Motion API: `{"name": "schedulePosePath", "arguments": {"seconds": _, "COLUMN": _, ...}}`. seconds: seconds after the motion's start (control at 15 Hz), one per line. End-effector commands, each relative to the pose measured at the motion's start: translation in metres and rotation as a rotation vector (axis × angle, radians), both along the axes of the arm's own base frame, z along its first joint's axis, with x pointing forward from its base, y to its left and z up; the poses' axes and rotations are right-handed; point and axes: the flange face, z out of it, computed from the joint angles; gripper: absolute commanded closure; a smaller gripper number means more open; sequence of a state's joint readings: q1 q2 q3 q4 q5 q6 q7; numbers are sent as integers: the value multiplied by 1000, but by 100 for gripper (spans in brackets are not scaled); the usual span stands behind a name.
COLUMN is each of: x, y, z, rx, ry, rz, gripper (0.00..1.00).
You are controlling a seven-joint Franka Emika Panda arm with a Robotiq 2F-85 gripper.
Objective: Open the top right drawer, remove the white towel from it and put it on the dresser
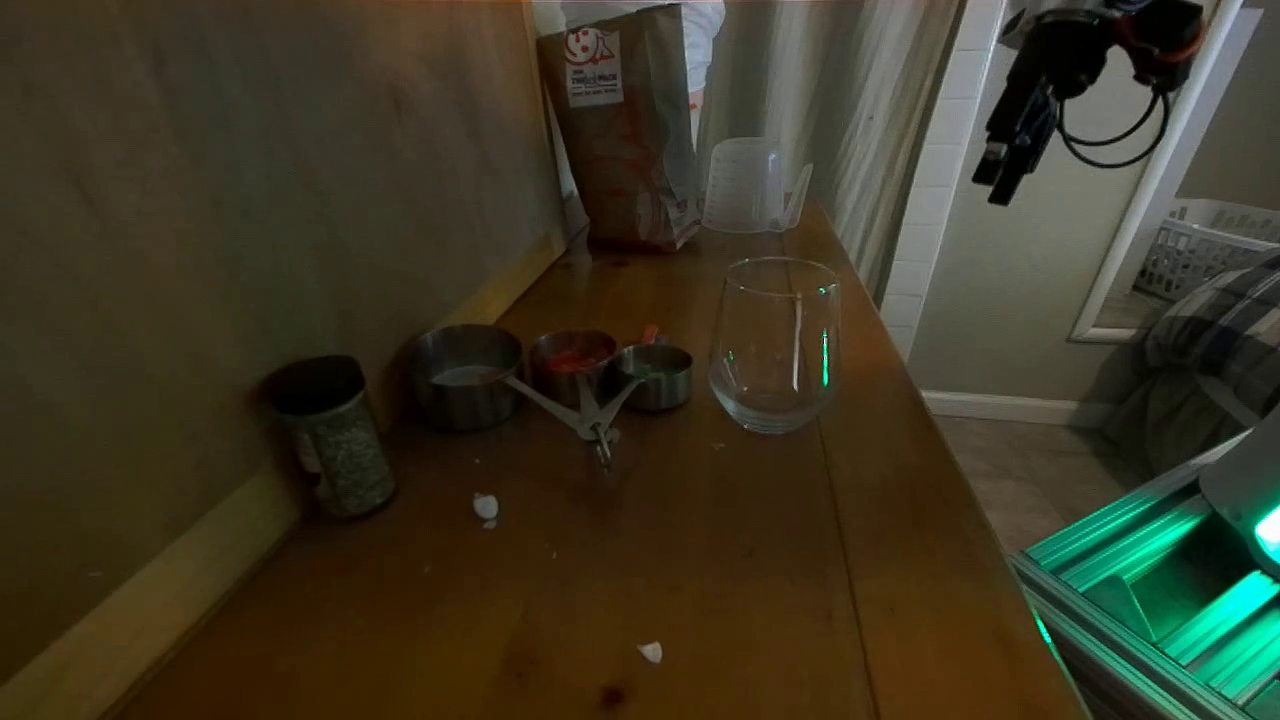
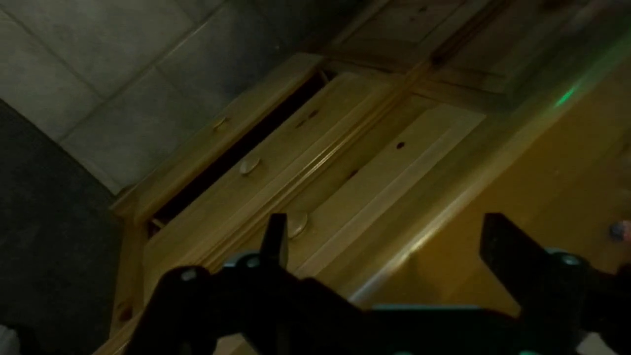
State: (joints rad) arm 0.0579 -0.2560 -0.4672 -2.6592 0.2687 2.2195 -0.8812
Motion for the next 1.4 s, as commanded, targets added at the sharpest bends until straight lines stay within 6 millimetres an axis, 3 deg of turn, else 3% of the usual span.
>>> {"name": "schedulePosePath", "arguments": {"seconds": 0.0, "x": 9, "y": -41, "z": -27, "rx": -19, "ry": -26, "rz": 179, "gripper": 0}}
{"name": "schedulePosePath", "arguments": {"seconds": 0.2, "x": 0, "y": -66, "z": -53, "rx": 3, "ry": -55, "rz": 301, "gripper": 0}}
{"name": "schedulePosePath", "arguments": {"seconds": 0.27, "x": -4, "y": -51, "z": -37, "rx": 1, "ry": -41, "rz": 234, "gripper": 0}}
{"name": "schedulePosePath", "arguments": {"seconds": 0.47, "x": -7, "y": -64, "z": -52, "rx": 1, "ry": -33, "rz": 290, "gripper": 0}}
{"name": "schedulePosePath", "arguments": {"seconds": 0.8, "x": -5, "y": -64, "z": -53, "rx": -2, "ry": -32, "rz": 300, "gripper": 0}}
{"name": "schedulePosePath", "arguments": {"seconds": 1.33, "x": -22, "y": 2, "z": -129, "rx": 230, "ry": 27, "rz": 447, "gripper": 0}}
